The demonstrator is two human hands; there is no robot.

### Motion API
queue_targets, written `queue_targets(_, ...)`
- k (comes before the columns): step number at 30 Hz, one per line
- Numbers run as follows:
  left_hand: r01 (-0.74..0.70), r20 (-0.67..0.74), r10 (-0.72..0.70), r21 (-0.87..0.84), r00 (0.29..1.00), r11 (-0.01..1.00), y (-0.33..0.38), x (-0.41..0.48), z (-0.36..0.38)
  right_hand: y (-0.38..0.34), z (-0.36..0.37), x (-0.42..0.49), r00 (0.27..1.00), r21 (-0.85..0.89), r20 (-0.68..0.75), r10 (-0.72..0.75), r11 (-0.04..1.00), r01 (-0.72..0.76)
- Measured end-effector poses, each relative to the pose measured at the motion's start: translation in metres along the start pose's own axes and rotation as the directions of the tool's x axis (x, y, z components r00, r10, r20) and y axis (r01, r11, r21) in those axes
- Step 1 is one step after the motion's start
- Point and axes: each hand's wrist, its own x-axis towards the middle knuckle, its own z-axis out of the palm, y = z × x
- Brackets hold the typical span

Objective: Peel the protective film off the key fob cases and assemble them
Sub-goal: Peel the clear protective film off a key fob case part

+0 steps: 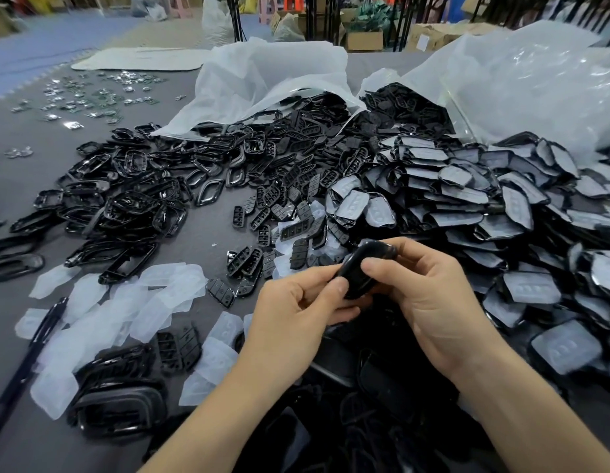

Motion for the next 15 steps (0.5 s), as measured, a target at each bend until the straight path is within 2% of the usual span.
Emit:
queue_targets(5, 0.023, -0.013, -0.025, -0.095, 1.0, 0.995, 0.0032, 0.0002, -0.0019, -0.0023, -0.0028, 0.0009, 0.999, 0.047, 0.033, 0.026, 0.999, -0.028)
queue_targets(10, 0.027, -0.003, -0.028, -0.18, 1.0, 0.983, 0.0073, -0.0017, -0.001, -0.0042, -0.0052, 0.003, 0.995, 0.054, 0.1, -0.015, 0.998, 0.009)
queue_targets(15, 0.018, -0.033, -0.024, -0.159, 0.999, 0.987, 0.0072, -0.0017, -0.0016, -0.0019, -0.006, 0.0027, 0.992, 0.056, 0.122, 0.006, 0.998, -0.013)
